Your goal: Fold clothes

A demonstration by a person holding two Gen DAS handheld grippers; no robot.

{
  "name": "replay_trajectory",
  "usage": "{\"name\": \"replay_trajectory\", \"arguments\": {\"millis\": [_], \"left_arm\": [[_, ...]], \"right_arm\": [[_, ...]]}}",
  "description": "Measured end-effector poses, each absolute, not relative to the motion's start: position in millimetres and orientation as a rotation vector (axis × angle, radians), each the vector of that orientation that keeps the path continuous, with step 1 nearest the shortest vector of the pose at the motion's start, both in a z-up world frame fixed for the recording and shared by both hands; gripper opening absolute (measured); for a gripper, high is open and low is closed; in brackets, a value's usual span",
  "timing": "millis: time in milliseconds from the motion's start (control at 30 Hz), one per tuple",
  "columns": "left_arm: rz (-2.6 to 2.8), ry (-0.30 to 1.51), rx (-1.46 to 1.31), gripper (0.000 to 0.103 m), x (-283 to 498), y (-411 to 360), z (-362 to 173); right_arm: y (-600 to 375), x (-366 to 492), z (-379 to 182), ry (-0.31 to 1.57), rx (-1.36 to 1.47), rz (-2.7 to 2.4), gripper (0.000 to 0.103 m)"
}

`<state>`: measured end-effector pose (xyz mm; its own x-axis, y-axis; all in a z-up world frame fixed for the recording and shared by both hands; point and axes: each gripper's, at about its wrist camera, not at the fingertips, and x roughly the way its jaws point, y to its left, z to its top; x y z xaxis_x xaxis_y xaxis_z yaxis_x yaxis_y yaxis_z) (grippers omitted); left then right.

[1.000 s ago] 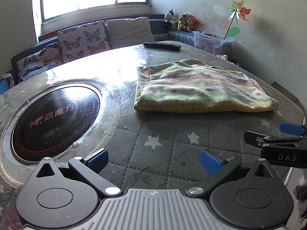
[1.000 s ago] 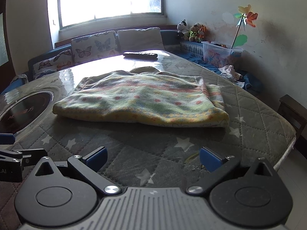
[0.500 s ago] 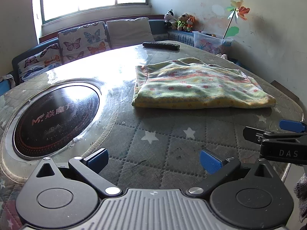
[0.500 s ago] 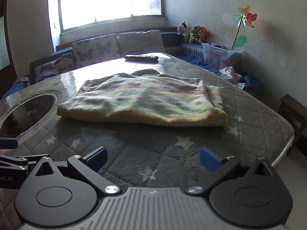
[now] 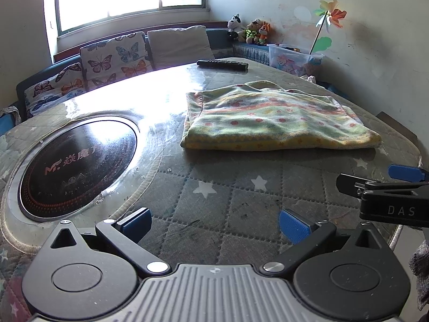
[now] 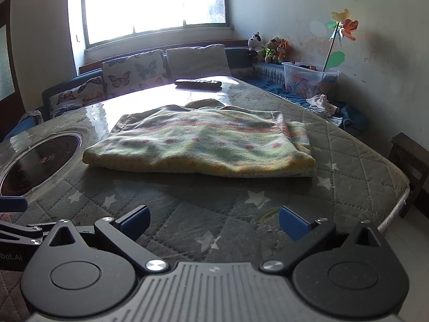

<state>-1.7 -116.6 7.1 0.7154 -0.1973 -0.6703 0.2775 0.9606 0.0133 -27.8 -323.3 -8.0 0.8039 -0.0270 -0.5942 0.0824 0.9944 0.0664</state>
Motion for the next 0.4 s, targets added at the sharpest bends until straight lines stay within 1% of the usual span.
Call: {"name": "replay_trajectory", "arguments": {"millis": [400], "left_arm": [[-0.265, 0.723, 0.123, 0.103, -4.5, -118.4, 7.3]], "right_arm": [[-320.9, -29.3, -8.3, 0.639, 0.091, -0.05, 0.103]]}}
